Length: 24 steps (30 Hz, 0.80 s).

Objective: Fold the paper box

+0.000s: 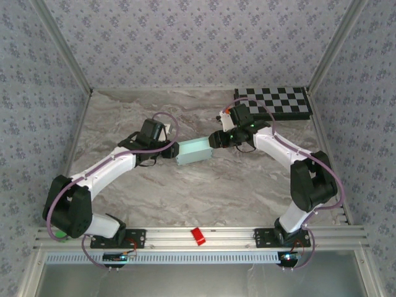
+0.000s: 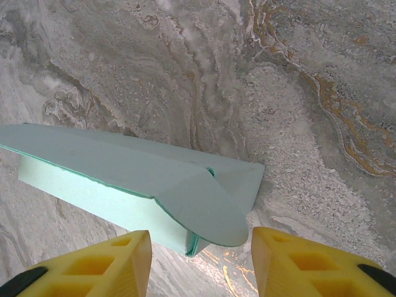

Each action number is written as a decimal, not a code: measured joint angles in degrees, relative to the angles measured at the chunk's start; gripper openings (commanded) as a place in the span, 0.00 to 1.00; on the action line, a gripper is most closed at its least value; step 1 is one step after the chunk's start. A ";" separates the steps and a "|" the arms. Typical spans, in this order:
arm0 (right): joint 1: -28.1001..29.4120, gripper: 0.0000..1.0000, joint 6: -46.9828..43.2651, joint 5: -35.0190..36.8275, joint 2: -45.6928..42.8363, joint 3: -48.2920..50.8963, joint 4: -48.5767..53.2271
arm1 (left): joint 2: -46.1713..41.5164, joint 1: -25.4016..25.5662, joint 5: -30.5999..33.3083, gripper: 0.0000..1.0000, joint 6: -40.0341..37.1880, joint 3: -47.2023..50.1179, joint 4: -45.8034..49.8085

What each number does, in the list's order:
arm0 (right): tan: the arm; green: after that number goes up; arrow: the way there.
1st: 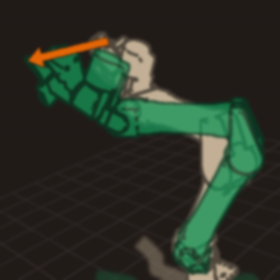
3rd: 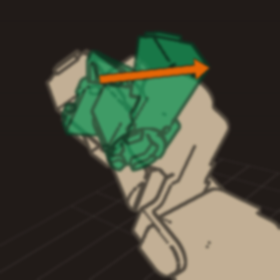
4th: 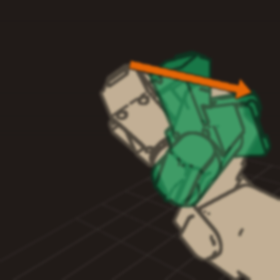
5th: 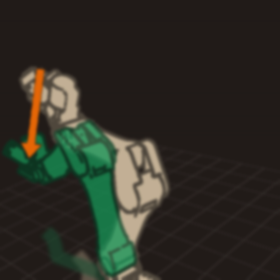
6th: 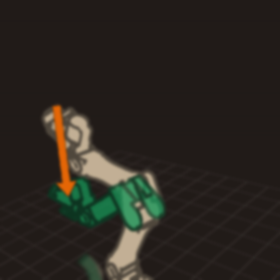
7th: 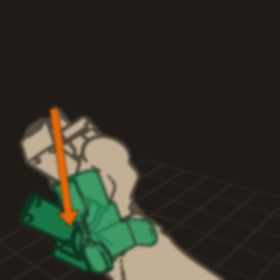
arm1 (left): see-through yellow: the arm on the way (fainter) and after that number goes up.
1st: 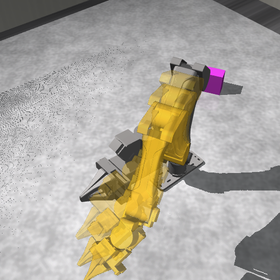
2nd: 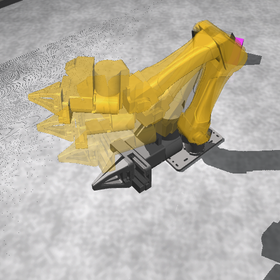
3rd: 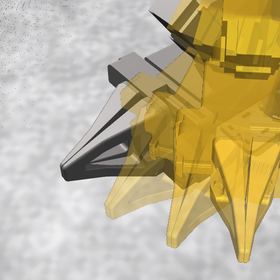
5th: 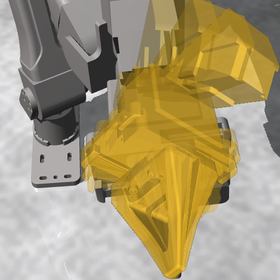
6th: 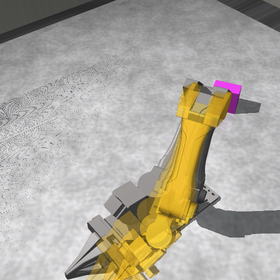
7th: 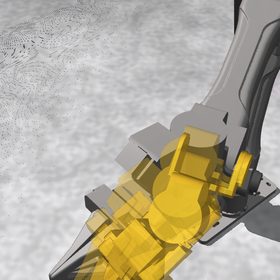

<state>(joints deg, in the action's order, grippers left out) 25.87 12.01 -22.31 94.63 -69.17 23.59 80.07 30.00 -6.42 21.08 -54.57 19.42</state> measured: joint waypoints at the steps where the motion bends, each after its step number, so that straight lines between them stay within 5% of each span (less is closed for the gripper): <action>1: 0.00 0.46 0.00 0.00 0.00 0.00 0.00 | 0.00 0.00 -0.02 0.40 0.00 0.00 0.02; 24: 0.44 0.32 0.20 -1.79 0.00 0.00 -0.87 | 0.02 0.00 -0.74 0.25 1.14 0.00 -0.02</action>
<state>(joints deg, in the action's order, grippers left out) 26.30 12.21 -24.10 94.63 -69.17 22.72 80.09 30.00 -7.16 22.22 -54.57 19.40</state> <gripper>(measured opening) 0.322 0.256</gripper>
